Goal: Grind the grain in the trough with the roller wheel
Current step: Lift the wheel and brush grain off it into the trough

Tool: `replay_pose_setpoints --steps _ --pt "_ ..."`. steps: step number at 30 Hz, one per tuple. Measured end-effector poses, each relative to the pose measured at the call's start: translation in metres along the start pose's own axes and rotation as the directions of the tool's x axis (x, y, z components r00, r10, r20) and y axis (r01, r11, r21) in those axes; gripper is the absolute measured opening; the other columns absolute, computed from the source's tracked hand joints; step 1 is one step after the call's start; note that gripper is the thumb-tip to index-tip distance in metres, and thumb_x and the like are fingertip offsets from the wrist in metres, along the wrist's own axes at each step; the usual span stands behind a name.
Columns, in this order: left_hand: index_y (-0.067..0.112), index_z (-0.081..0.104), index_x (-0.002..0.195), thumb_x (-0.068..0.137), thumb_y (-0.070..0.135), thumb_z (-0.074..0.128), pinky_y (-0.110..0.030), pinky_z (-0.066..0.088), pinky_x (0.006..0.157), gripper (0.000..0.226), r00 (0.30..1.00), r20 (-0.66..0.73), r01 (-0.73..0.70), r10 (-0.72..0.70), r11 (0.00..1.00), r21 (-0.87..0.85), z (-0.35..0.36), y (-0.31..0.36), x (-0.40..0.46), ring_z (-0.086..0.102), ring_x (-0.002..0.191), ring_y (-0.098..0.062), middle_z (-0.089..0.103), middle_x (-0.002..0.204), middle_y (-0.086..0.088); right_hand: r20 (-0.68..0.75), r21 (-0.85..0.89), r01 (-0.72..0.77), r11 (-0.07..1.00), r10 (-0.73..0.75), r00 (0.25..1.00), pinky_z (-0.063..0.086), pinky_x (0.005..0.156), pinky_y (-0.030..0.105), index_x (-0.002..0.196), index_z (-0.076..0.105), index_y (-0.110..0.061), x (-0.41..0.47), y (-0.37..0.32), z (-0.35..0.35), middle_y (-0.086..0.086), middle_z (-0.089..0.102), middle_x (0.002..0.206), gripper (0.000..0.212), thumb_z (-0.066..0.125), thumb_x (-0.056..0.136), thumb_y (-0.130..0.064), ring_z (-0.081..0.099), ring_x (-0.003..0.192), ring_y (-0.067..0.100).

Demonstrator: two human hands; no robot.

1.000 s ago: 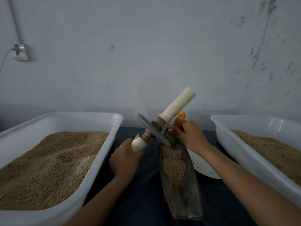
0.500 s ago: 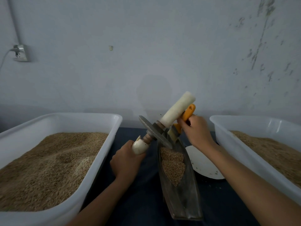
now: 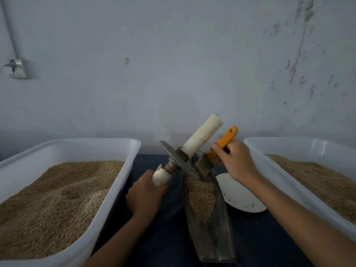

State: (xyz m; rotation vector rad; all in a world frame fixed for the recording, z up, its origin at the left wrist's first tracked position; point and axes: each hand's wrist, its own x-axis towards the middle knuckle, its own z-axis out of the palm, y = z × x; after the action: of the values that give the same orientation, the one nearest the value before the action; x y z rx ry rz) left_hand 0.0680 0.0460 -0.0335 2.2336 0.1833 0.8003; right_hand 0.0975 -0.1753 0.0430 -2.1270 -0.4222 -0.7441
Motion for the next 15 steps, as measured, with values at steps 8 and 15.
replay_pose_setpoints --steps 8,15 --pt "0.030 0.059 0.090 0.079 0.049 0.066 -0.025 0.035 0.057 0.024 0.998 0.050 -0.026 0.023 0.999 0.047 -0.002 0.003 -0.004 0.054 0.072 -0.009 0.058 0.077 0.013 -0.081 0.120 -0.252 0.960 0.263 0.961 0.053 0.047 0.024 0.074 0.067 0.002 -0.005 0.022 -0.008 0.007 0.063 0.052 0.031 0.057 0.095 -0.018 0.060 0.043 0.013" --pt "0.030 0.060 0.091 0.078 0.046 0.068 -0.025 0.034 0.057 0.023 0.997 0.068 -0.030 0.028 0.999 0.033 -0.002 0.003 -0.005 0.052 0.071 -0.009 0.055 0.075 0.014 -0.209 0.192 -0.255 0.948 0.293 0.933 0.051 0.044 0.028 0.066 0.066 0.000 -0.004 0.034 -0.024 0.008 0.062 0.048 0.039 0.056 0.096 -0.022 0.058 0.040 0.019"
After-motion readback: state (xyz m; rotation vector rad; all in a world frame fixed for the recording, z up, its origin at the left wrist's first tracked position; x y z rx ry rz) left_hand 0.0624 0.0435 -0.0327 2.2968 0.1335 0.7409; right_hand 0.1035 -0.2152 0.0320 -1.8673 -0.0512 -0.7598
